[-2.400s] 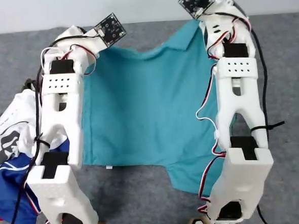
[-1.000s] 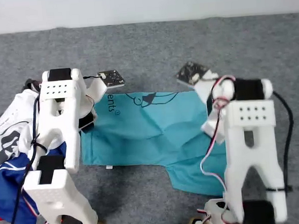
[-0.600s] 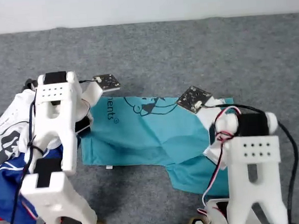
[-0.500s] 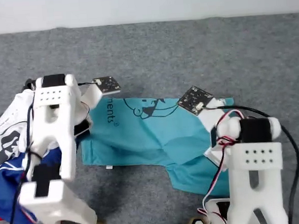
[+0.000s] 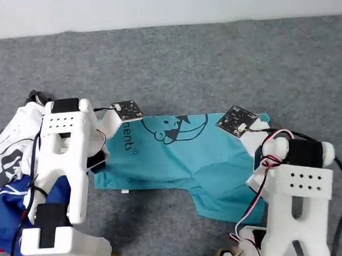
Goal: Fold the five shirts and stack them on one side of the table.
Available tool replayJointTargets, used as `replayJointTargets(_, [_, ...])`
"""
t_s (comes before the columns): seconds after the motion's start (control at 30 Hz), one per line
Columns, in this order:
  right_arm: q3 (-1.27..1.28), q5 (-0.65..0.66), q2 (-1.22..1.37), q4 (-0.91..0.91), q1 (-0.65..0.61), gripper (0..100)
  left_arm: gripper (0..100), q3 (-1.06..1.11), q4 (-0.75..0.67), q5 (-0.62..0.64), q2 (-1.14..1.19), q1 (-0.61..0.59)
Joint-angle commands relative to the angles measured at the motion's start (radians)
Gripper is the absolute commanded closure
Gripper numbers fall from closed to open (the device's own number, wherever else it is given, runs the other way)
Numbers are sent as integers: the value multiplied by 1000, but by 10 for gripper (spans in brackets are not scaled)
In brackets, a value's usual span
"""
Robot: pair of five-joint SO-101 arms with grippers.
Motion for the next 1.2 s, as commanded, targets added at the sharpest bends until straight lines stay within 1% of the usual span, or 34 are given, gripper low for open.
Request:
replayJointTargets(0.0, [3, 8, -30, 45, -12, 991, 993, -4, -34, -3, -55, -8])
replayJointTargets(0.23, [54, 8, -30, 45, -12, 991, 992, -4, -49, -3, -55, -28])
replayJointTargets(0.4, [123, 3, -30, 42, -71, 990, 992, 1, -44, -3, -55, -25])
replayJointTargets(0.5, [126, 2, -28, 39, -82, 989, 991, 1, -43, -8, -55, -25])
replayJointTargets(0.57, [126, 2, -28, 39, -74, 983, 970, 1, -41, -8, -55, -25])
replayJointTargets(0.67, [127, 3, -28, 41, -54, 920, 919, 1, -35, -6, -61, -25])
replayJointTargets(0.77, [124, 3, -28, 41, -10, 813, 914, -1, -17, -6, -63, -23])
replayJointTargets(0.83, [123, 3, -28, 41, 10, 759, 914, -1, 0, -6, -60, -23])
replayJointTargets(1.03, [121, 3, -28, 35, 15, 749, 916, -2, 3, -6, -64, -25])
replayJointTargets(1.13, [121, 2, -28, -50, 16, 750, 919, -25, 0, -2, -64, -25])
replayJointTargets(1.17, [121, 2, -27, -93, 18, 750, 927, -44, -2, 17, -64, -25])
